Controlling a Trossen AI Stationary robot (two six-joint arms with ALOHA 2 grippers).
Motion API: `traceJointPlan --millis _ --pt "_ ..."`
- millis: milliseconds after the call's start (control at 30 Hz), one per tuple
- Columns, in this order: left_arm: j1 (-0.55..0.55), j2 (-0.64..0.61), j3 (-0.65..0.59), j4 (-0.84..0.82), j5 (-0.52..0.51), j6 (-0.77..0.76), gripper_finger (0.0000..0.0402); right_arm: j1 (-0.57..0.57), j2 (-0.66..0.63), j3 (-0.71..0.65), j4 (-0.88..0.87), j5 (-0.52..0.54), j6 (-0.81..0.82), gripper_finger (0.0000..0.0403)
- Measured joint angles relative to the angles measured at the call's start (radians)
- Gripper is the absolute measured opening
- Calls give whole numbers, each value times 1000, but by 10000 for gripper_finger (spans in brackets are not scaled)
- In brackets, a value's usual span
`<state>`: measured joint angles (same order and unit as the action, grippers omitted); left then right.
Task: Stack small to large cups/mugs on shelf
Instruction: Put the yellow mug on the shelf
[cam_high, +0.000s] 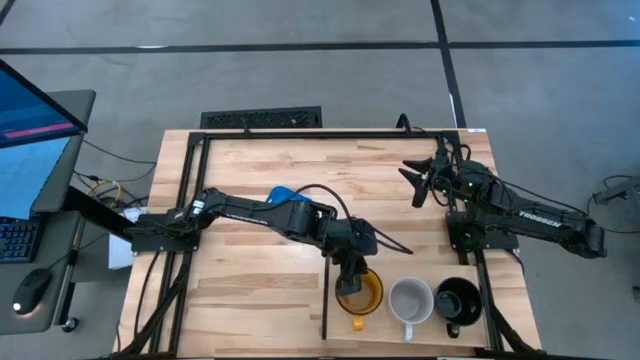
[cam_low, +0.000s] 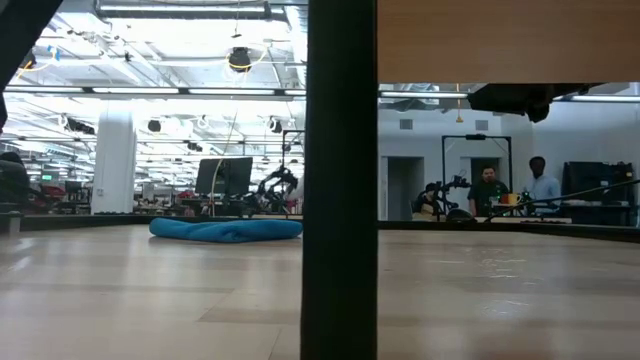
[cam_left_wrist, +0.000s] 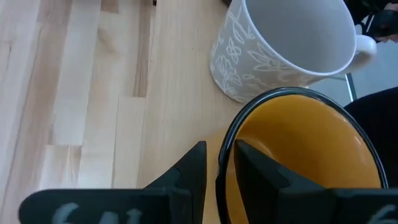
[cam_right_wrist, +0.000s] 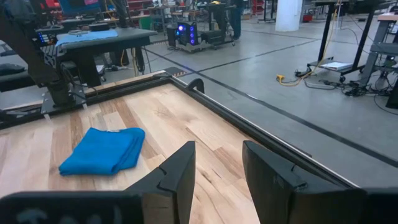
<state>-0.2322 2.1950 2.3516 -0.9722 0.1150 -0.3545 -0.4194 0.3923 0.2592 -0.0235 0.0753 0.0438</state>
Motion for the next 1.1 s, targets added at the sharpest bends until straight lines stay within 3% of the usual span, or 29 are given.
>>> traceJointPlan --millis 1100 --pt "7 0 0 55 83 50 71 0 0 0 0 0 0 155"
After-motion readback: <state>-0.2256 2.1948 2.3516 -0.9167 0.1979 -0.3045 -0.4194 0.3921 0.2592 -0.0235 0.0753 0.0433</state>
